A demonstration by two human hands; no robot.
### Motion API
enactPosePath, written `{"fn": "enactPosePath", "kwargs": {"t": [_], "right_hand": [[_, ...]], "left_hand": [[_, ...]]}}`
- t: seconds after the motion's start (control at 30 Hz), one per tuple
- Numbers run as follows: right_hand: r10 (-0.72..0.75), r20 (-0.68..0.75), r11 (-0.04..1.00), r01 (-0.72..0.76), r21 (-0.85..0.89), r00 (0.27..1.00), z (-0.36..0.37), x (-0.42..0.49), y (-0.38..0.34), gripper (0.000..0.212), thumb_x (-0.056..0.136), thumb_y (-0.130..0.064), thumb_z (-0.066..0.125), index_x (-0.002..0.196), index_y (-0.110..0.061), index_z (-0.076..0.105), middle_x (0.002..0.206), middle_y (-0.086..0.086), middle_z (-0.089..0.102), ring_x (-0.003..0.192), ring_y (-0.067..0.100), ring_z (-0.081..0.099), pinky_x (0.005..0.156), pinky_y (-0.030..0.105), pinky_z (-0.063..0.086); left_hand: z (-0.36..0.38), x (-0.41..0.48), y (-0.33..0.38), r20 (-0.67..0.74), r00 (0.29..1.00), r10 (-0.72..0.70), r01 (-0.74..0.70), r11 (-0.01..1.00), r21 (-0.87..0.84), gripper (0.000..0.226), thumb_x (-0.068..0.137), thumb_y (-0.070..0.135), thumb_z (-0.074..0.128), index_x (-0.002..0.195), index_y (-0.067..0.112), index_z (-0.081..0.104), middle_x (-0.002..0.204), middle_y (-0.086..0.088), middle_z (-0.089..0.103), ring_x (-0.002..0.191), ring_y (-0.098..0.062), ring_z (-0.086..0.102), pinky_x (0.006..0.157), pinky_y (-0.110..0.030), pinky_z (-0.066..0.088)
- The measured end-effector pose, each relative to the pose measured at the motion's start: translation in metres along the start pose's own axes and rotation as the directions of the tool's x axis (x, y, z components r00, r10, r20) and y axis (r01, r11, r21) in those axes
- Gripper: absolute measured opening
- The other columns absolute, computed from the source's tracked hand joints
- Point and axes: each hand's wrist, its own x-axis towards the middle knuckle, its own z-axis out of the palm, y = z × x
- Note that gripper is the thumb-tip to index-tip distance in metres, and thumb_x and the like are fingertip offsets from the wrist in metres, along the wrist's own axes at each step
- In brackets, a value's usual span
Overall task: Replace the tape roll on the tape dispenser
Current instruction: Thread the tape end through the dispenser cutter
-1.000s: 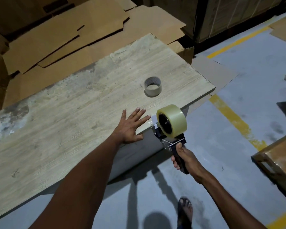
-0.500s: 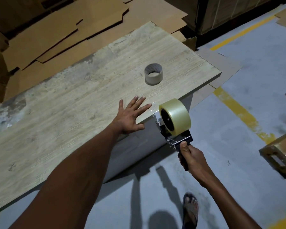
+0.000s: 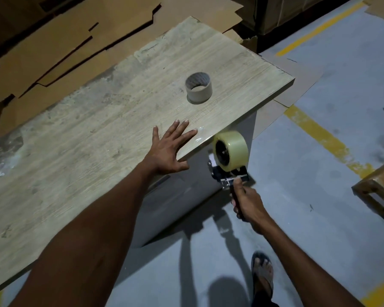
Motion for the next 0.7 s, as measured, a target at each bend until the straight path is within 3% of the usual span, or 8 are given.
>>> {"fn": "enactPosePath", "kwargs": {"t": [0.13,0.37,0.53,0.7], "right_hand": [[0.198,-0.055,0.962,-0.184,0.201,0.979,0.027,0.01,0.011,0.067,0.091,-0.077,0.045,0.079,-0.013,0.062,0.065,0.005,0.057,0.047,0.016,0.046,0.044,0.027,0.038],[0.157,-0.086,0.97,-0.137,0.2,0.984,0.009,0.001,0.002,0.07,0.086,-0.082,0.042,0.078,-0.014,0.058,0.063,0.003,0.056,0.049,0.018,0.045,0.046,0.028,0.037],[0.239,-0.024,0.931,-0.222,0.29,0.971,-0.024,-0.014,0.002,0.076,0.084,-0.084,0.044,0.089,-0.011,0.065,0.065,0.003,0.056,0.05,0.018,0.041,0.048,0.028,0.034],[0.226,0.153,0.85,-0.271,0.451,0.962,-0.062,-0.043,-0.023,0.081,0.089,-0.082,0.031,0.094,-0.009,0.063,0.066,0.006,0.054,0.048,0.018,0.044,0.048,0.027,0.035]], "left_hand": [[-0.004,0.001,-0.002,0.019,1.0,0.003,-0.003,1.0,0.016,0.108,0.072,0.063,0.062,0.165,0.047,0.01,0.176,0.01,-0.005,0.161,-0.014,-0.012,0.12,-0.074,-0.006],[-0.007,0.001,0.001,0.052,0.998,-0.028,0.025,0.998,0.057,0.11,0.072,0.063,0.064,0.164,0.049,0.005,0.175,0.013,-0.011,0.161,-0.014,-0.015,0.118,-0.077,-0.004],[-0.01,0.003,0.008,0.101,0.989,-0.109,0.1,0.991,0.094,0.112,0.07,0.068,0.059,0.162,0.053,-0.002,0.174,0.013,-0.019,0.16,-0.019,-0.019,0.113,-0.083,-0.006],[-0.015,0.002,0.023,0.19,0.957,-0.221,0.205,0.974,0.098,0.123,0.074,0.058,0.077,0.161,0.052,-0.01,0.172,0.008,-0.027,0.159,-0.024,-0.022,0.113,-0.083,0.0]]}}
